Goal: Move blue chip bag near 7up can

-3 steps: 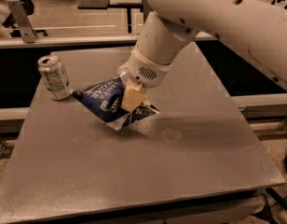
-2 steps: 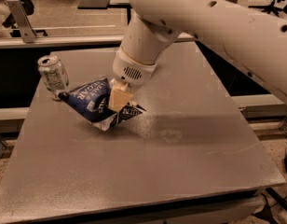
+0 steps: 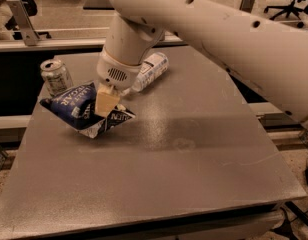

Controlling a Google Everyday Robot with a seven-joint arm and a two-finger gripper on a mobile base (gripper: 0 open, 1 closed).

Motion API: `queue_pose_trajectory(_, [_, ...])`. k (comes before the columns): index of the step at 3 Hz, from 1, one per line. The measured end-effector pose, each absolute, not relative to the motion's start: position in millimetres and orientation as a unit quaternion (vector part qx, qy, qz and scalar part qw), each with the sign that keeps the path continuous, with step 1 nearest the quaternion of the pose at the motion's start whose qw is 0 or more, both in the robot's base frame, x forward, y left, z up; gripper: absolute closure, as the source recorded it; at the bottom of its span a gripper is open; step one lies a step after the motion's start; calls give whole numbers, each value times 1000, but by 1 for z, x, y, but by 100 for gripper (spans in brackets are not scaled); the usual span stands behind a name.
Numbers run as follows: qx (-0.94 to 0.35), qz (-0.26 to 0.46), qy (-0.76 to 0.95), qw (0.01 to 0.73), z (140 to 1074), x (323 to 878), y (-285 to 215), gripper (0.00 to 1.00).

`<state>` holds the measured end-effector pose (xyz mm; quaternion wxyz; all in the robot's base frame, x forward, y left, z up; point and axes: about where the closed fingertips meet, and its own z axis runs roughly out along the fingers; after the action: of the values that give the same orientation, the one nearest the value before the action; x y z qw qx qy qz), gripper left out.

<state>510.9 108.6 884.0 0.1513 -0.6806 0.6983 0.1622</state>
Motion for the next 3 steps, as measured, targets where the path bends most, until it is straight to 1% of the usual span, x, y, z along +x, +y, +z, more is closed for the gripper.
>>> queue_pose_trajectory(1, [-684,161,696,150,884,514,116,48])
queue_pose_trajectory(3, [-686,160,694,151,884,512,118,0])
